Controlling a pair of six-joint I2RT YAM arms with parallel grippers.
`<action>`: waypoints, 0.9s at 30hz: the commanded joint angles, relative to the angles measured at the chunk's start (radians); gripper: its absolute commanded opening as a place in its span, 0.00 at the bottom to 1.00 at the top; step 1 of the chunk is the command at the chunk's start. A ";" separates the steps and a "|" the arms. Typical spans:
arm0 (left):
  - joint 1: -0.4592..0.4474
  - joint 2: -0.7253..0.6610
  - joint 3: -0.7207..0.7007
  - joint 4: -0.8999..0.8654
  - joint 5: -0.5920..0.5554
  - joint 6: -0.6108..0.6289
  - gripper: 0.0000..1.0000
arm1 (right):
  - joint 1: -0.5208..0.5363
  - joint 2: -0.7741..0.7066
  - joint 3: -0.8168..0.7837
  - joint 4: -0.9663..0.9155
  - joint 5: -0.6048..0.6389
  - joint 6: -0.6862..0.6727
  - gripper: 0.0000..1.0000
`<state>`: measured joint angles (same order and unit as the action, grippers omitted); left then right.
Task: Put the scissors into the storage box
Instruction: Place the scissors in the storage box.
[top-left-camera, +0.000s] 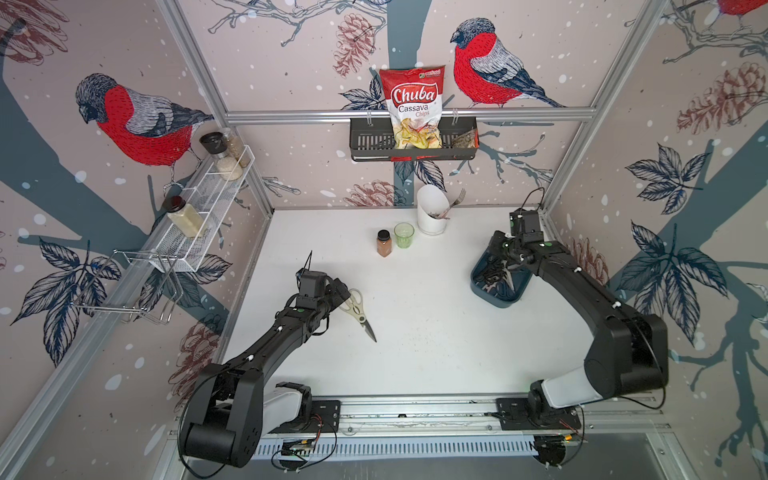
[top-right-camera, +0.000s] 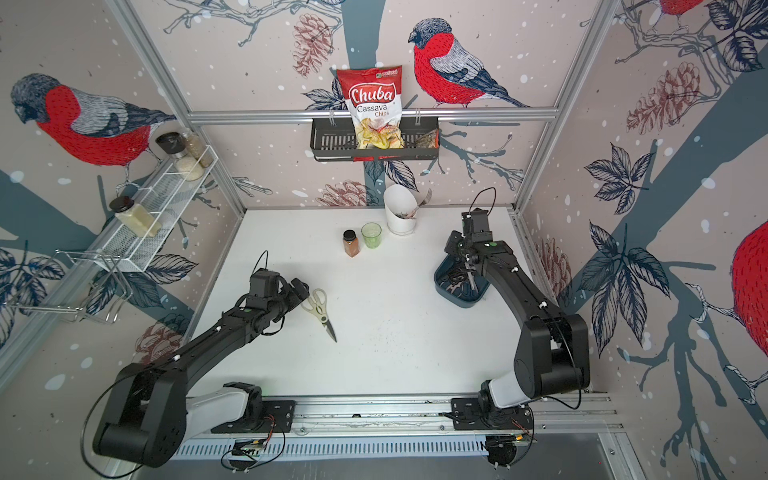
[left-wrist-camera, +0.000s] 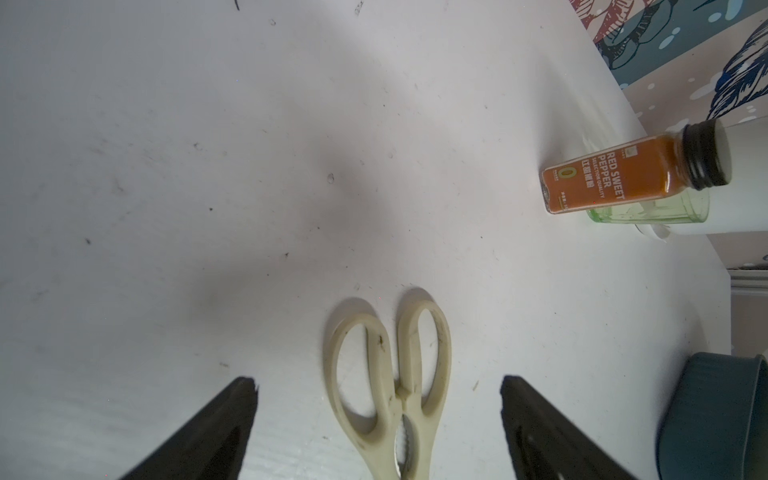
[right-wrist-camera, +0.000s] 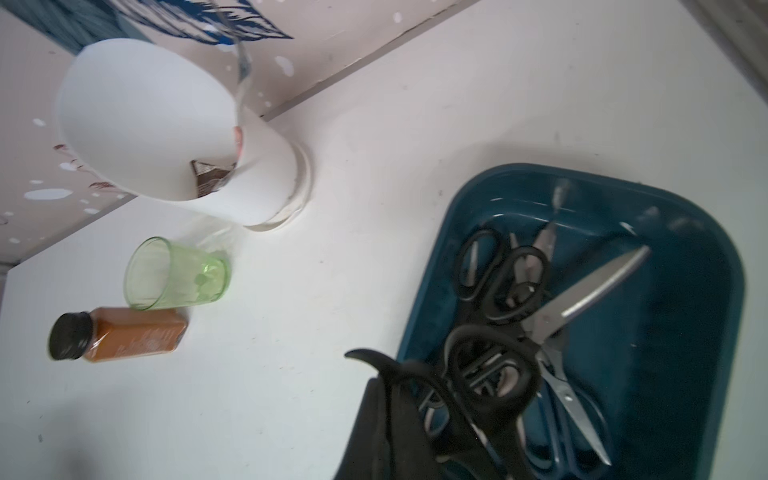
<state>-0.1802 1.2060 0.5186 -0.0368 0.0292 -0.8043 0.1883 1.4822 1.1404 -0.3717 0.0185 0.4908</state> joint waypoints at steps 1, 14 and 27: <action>0.002 0.012 0.015 0.003 0.021 0.017 0.95 | -0.039 -0.014 -0.053 0.073 -0.009 0.014 0.00; 0.001 0.031 0.035 -0.011 0.028 0.016 0.95 | -0.063 0.095 -0.139 0.172 -0.072 0.021 0.01; 0.001 0.025 0.026 -0.012 0.026 0.015 0.95 | -0.065 0.233 -0.042 0.162 -0.089 0.035 0.02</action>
<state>-0.1802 1.2373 0.5476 -0.0429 0.0536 -0.8040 0.1238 1.6951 1.0817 -0.2337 -0.0597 0.5053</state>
